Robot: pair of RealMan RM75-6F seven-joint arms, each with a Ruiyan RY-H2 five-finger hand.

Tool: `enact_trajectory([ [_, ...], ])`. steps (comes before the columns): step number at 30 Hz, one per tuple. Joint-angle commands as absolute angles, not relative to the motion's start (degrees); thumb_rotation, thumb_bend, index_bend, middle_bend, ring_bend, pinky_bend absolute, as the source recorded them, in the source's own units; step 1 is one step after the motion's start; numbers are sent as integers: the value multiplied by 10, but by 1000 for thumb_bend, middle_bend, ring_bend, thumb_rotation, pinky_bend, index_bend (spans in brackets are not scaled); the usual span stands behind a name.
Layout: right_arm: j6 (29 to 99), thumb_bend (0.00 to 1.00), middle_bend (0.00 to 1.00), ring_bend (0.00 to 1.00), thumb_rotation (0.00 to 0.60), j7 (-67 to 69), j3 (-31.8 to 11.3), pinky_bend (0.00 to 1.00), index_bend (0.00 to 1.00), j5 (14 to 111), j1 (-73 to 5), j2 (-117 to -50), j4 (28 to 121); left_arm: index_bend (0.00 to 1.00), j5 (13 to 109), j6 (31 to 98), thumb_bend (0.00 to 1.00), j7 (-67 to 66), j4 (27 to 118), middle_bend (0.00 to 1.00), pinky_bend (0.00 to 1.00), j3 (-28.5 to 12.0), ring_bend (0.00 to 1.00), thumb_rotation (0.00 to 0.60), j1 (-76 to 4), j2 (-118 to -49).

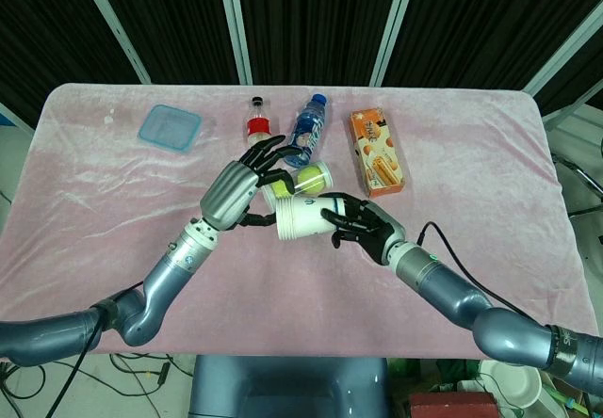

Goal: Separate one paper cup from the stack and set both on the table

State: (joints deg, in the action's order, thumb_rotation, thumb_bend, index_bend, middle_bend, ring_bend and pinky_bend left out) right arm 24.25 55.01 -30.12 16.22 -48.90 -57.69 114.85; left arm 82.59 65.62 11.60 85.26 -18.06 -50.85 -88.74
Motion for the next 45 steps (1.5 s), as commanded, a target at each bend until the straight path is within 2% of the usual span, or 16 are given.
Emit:
enact_trajectory([
  [1, 244, 533, 498, 659, 600, 546, -301, 691, 579, 159, -490, -577, 1150, 511, 825, 656, 369, 127, 851, 173, 100, -182, 0, 600, -510, -891],
  [6, 245, 534, 498, 659, 600, 542, -303, 691, 581, 153, -489, -575, 1153, 529, 829, 661, 419, 123, 847, 188, 100, -181, 0, 600, -512, -893],
  [20, 238, 538, 498, 659, 600, 530, -307, 691, 582, 144, -488, -584, 1145, 562, 824, 663, 436, 109, 853, 196, 100, -176, 0, 600, -510, -886],
  [23, 238, 538, 498, 659, 600, 527, -307, 691, 582, 143, -488, -584, 1146, 601, 821, 665, 454, 109, 849, 202, 103, -179, 0, 600, -511, -890],
  [28, 231, 538, 499, 661, 600, 527, -309, 691, 583, 143, -485, -585, 1143, 717, 818, 669, 552, 115, 846, 230, 117, -180, 0, 600, -510, -896],
  [35, 224, 538, 501, 663, 600, 526, -312, 691, 586, 144, -479, -585, 1139, 766, 822, 679, 577, 129, 843, 256, 124, -180, 0, 600, -507, -898],
  [41, 224, 580, 525, 671, 600, 526, -317, 697, 630, 148, -472, -584, 1138, 774, 826, 674, 577, 136, 847, 256, 127, -174, 0, 600, -506, -893],
  [45, 240, 644, 603, 741, 600, 521, -313, 771, 710, 146, -470, -580, 1141, 775, 835, 680, 577, 139, 839, 256, 127, -170, 0, 600, -506, -898],
])
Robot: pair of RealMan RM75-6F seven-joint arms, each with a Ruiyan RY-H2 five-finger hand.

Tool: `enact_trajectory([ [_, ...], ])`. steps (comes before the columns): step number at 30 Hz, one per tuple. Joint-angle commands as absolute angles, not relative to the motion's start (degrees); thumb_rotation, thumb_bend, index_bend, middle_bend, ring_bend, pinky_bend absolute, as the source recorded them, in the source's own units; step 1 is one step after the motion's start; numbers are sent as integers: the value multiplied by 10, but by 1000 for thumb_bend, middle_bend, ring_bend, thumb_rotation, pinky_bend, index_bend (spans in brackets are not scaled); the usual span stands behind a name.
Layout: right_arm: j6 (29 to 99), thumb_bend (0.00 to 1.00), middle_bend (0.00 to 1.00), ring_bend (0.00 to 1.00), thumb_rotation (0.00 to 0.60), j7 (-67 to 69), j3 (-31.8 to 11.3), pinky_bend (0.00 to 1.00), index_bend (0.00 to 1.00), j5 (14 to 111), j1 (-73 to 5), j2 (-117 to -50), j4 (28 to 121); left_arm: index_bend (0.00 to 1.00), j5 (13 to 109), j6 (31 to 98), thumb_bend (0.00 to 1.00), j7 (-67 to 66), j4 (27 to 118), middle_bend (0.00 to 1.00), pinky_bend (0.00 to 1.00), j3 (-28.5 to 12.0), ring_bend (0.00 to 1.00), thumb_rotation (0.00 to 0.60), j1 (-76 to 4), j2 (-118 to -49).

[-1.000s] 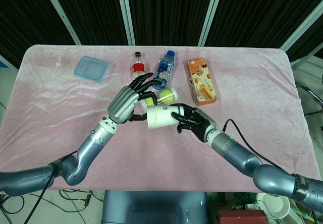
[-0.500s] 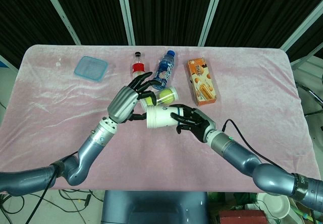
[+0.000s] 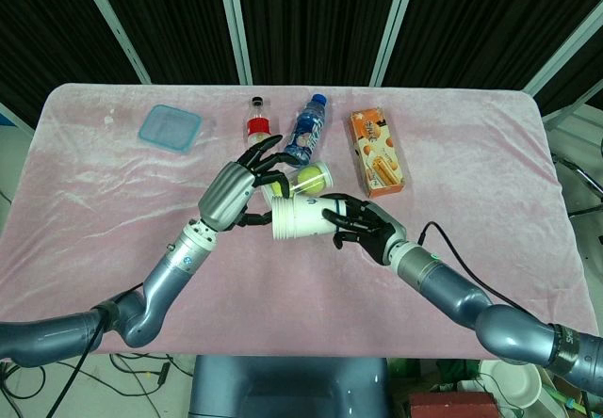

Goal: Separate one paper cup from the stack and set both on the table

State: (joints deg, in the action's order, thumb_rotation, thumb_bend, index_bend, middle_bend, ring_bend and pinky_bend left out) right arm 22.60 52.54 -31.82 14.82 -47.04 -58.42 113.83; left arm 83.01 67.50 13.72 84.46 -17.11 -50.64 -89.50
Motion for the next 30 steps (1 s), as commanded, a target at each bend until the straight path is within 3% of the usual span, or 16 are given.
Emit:
enact_trajectory([
  [1, 246, 666, 622, 759, 600, 518, -311, 795, 732, 144, -472, -578, 1143, 775, 835, 681, 577, 140, 837, 256, 127, -170, 0, 600, -506, -899],
  [13, 274, 763, 728, 862, 600, 488, -286, 875, 855, 114, -493, -566, 1156, 776, 838, 682, 577, 146, 823, 256, 126, -169, 0, 600, -507, -901],
  [30, 254, 768, 733, 863, 600, 500, -303, 876, 863, 128, -442, -544, 1123, 780, 853, 700, 575, 174, 832, 256, 126, -147, 0, 600, -477, -861],
])
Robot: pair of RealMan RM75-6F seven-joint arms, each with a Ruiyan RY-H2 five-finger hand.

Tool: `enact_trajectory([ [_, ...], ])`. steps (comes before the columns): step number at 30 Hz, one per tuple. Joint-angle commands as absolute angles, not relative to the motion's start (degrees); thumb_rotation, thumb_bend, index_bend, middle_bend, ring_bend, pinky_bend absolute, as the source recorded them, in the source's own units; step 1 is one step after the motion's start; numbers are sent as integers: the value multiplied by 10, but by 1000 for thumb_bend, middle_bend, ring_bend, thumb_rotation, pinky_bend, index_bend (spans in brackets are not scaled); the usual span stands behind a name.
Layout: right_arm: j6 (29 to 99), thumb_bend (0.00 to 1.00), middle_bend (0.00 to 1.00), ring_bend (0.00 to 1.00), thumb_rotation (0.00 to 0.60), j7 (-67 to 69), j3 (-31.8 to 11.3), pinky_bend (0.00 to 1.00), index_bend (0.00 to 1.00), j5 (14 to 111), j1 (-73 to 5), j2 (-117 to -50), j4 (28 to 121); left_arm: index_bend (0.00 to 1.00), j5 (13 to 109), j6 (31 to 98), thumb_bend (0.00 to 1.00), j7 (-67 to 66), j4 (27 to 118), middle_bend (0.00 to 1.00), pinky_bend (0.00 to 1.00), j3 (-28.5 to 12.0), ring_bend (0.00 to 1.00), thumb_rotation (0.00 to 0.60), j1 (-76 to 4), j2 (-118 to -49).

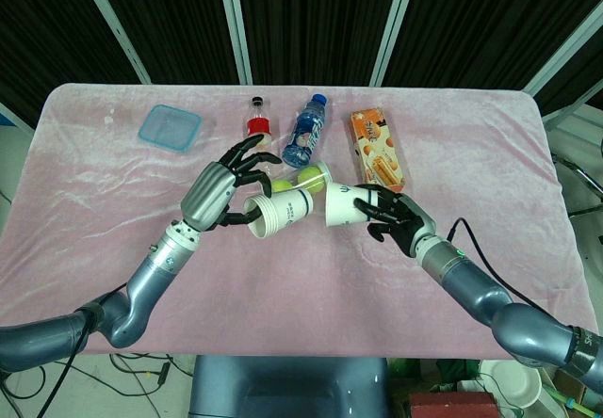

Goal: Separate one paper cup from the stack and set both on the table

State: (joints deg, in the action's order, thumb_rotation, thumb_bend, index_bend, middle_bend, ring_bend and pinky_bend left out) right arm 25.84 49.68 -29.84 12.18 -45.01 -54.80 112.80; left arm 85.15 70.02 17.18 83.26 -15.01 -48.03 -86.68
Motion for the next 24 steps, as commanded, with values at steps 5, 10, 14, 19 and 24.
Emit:
enact_trajectory([
  [5, 255, 768, 733, 864, 600, 492, -303, 876, 863, 149, -423, -539, 1111, 781, 851, 694, 572, 175, 834, 256, 125, -142, 0, 600, -471, -845],
  [10, 311, 769, 733, 863, 600, 443, -275, 876, 863, 179, -423, -544, 1101, 781, 843, 675, 570, 150, 859, 256, 122, -136, 0, 600, -466, -812],
  [14, 343, 768, 732, 862, 600, 413, -261, 876, 863, 188, -425, -548, 1093, 780, 819, 648, 570, 123, 903, 255, 118, -130, 0, 600, -457, -772],
  [19, 364, 768, 732, 862, 600, 370, -242, 876, 863, 209, -422, -542, 1087, 794, 786, 623, 609, 74, 966, 267, 113, -120, 0, 600, -440, -711],
  [24, 375, 768, 732, 863, 600, 360, -243, 876, 864, 228, -410, -543, 1088, 821, 776, 636, 637, 30, 1006, 293, 113, -108, 0, 600, -414, -671],
])
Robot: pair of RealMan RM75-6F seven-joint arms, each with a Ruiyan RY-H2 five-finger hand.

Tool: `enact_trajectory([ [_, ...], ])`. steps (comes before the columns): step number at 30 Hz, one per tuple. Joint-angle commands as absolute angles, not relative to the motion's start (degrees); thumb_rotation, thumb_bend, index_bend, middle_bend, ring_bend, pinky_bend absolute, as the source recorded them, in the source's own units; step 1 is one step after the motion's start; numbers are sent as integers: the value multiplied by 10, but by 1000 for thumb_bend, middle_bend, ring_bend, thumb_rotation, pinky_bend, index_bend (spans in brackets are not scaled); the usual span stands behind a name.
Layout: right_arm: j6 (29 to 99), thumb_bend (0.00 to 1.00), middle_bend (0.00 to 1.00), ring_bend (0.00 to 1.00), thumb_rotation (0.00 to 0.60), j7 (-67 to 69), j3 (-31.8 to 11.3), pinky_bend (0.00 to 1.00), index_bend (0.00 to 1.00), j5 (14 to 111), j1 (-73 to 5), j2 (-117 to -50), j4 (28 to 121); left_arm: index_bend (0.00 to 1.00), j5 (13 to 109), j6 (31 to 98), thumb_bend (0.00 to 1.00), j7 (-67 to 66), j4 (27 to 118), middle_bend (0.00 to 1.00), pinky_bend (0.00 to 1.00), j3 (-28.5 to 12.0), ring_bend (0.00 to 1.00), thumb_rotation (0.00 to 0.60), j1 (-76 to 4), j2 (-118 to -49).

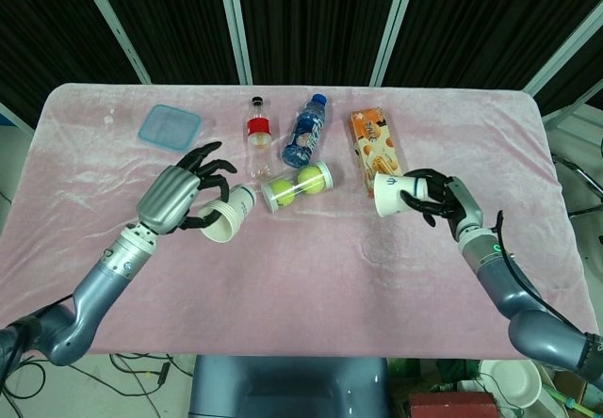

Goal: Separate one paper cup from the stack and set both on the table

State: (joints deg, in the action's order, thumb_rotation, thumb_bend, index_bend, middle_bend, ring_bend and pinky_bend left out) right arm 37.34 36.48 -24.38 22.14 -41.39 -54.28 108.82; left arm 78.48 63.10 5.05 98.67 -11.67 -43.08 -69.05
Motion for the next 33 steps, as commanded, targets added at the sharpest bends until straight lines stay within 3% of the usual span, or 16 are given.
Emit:
enact_trajectory([
  [1, 373, 768, 732, 863, 600, 357, -242, 876, 864, 230, -408, -544, 1089, 822, 773, 639, 638, 25, 1012, 295, 112, -104, 0, 600, -407, -664],
  [10, 351, 769, 732, 862, 600, 334, -239, 876, 864, 237, -410, -532, 1087, 822, 736, 617, 638, -4, 1028, 295, 106, -70, 0, 600, -370, -612],
  [20, 335, 768, 732, 863, 600, 243, -185, 876, 863, 269, -429, -513, 1077, 822, 698, 551, 637, 26, 981, 295, 82, -51, 0, 600, -362, -620],
  [25, 422, 768, 732, 863, 600, 171, -151, 876, 868, 318, -424, -537, 1089, 822, 675, 512, 637, 62, 941, 294, 72, -54, 0, 600, -366, -646],
  [31, 605, 768, 732, 863, 600, 3, -96, 875, 869, 394, -414, -620, 1084, 820, 631, 451, 634, 105, 910, 290, 52, -68, 0, 600, -380, -660],
  [33, 631, 768, 732, 863, 600, -26, -92, 875, 869, 396, -413, -638, 1081, 815, 619, 437, 632, 104, 907, 288, 46, -69, 0, 600, -384, -660],
])
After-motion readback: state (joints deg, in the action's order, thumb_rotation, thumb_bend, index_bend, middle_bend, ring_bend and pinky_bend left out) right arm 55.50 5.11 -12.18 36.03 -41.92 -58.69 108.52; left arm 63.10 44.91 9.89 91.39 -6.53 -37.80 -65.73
